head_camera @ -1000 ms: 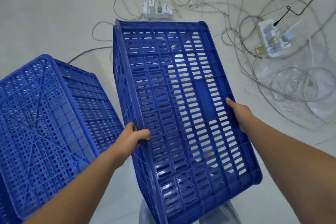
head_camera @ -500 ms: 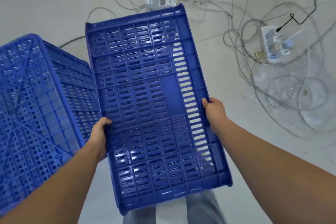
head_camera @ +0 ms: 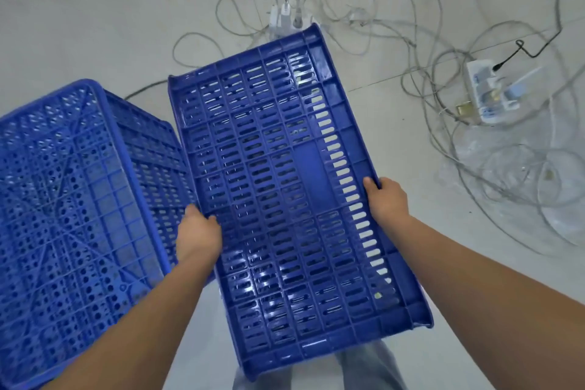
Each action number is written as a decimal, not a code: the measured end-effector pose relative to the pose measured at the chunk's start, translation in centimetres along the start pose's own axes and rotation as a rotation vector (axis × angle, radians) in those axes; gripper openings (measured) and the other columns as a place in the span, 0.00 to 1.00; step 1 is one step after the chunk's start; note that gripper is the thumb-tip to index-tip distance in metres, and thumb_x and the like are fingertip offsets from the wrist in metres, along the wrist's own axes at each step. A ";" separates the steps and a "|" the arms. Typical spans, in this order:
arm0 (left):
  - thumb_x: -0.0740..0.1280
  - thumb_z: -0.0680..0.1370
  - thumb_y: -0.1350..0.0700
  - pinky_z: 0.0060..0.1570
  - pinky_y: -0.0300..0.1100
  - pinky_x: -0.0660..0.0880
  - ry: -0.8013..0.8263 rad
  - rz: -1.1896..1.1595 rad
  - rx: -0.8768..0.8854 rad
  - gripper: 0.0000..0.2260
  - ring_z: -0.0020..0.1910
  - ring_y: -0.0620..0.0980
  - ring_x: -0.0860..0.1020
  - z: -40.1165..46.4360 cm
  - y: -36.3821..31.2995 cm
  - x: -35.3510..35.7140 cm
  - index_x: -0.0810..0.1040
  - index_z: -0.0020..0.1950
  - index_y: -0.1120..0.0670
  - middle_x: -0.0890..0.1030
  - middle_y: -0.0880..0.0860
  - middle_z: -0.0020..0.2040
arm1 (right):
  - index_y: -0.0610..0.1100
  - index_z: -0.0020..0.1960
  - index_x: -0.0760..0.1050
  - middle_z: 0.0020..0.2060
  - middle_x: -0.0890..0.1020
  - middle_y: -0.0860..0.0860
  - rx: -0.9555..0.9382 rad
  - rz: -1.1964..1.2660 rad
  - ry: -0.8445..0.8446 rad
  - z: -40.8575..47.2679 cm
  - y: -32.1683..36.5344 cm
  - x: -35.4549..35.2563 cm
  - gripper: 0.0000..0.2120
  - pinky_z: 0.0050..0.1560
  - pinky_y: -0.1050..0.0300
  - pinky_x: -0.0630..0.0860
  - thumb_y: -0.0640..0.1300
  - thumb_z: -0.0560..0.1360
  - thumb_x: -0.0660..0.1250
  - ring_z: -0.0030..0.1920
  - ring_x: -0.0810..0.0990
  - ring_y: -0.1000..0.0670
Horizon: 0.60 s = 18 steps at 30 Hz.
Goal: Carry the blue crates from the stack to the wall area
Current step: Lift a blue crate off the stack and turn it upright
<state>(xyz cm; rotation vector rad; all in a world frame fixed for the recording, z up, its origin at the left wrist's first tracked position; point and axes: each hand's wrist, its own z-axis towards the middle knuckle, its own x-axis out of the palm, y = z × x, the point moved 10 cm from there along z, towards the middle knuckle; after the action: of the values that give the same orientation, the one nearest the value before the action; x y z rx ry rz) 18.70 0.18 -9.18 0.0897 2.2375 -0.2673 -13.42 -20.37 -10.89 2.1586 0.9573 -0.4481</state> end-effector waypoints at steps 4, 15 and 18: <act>0.62 0.81 0.58 0.36 0.50 0.73 0.042 0.147 0.045 0.18 0.39 0.60 0.75 2.3 -1.5 -1.0 0.68 0.69 0.63 0.78 0.64 0.53 | 0.39 0.38 0.67 0.31 0.71 0.48 0.009 -0.004 -0.008 0.4 0.4 -0.5 0.16 0.30 0.57 0.63 0.48 0.81 0.58 0.33 0.69 0.47; 0.60 0.82 0.57 0.30 0.46 0.65 0.098 0.279 0.063 0.10 0.33 0.54 0.70 1.8 -0.9 -0.3 0.71 0.57 0.63 0.71 0.58 0.37 | 0.38 0.41 0.67 0.31 0.70 0.49 0.007 0.030 -0.008 0.2 0.5 -0.3 0.14 0.28 0.59 0.62 0.46 0.81 0.57 0.30 0.67 0.51; 0.60 0.82 0.57 0.28 0.45 0.64 0.113 0.287 0.072 0.11 0.31 0.53 0.69 1.9 -0.9 -0.2 0.72 0.59 0.64 0.72 0.59 0.40 | 0.39 0.41 0.68 0.32 0.70 0.49 0.014 0.024 0.000 0.4 0.6 -0.3 0.14 0.28 0.59 0.62 0.45 0.82 0.57 0.31 0.67 0.52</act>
<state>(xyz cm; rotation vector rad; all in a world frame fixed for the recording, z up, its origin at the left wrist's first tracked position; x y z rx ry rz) 20.12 -1.07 -9.99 0.4708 2.2909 -0.1890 -13.13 -21.10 -10.72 2.1806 0.9300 -0.4441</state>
